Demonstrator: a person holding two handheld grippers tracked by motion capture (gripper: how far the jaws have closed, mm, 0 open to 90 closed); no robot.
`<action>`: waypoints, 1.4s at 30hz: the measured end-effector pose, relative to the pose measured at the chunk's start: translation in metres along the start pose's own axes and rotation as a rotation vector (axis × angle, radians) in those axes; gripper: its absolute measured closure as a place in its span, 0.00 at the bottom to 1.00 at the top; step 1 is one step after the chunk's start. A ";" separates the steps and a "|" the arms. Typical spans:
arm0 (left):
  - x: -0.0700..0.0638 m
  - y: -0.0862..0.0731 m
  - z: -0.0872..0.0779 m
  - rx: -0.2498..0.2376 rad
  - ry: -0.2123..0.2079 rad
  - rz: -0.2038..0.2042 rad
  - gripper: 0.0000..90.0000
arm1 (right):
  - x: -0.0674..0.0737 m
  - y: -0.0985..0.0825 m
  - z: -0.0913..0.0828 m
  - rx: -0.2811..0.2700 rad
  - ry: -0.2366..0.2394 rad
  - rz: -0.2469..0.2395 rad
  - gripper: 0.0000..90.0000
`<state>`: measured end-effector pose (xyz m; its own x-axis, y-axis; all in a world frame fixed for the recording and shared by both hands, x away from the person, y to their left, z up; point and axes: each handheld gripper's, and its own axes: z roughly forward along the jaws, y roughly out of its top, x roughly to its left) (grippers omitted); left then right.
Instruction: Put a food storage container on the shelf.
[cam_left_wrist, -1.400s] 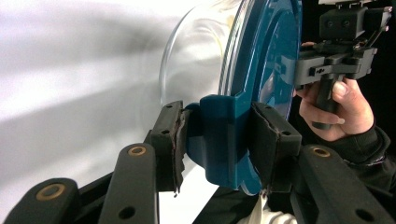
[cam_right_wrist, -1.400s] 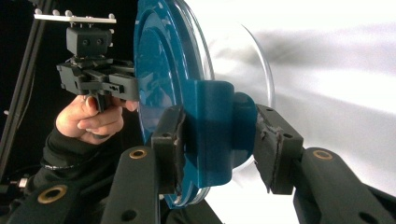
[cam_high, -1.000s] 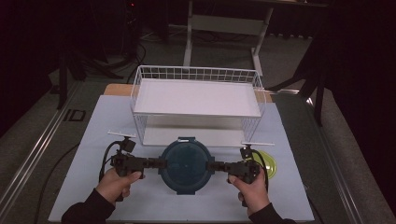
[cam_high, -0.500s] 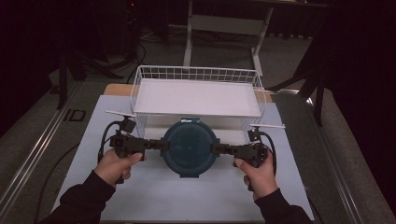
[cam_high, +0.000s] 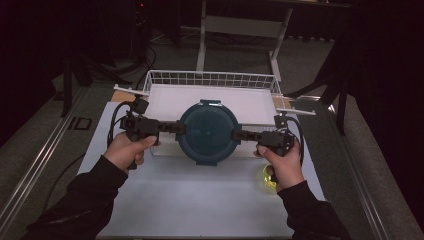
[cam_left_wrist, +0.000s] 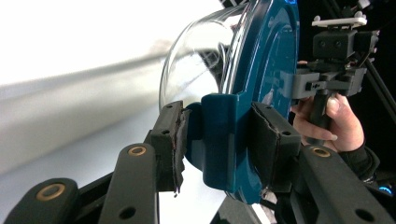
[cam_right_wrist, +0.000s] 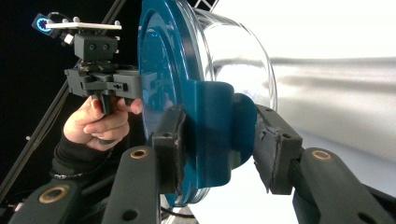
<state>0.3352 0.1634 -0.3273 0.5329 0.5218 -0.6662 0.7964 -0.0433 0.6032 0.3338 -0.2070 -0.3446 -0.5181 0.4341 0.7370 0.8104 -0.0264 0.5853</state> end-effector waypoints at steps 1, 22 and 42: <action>0.000 0.004 0.000 -0.003 -0.002 0.001 0.63 | 0.000 0.004 -0.001 -0.001 0.001 0.002 0.63; 0.025 0.059 0.027 -0.014 -0.015 -0.061 0.63 | -0.026 0.057 0.001 -0.034 -0.047 0.064 0.63; 0.049 0.082 0.039 -0.012 -0.048 -0.150 0.58 | -0.045 0.089 0.011 0.000 -0.064 0.199 0.57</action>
<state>0.4376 0.1527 -0.3278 0.4213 0.4801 -0.7694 0.8649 0.0425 0.5001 0.4319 -0.2185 -0.3296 -0.3293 0.4767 0.8150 0.8950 -0.1176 0.4304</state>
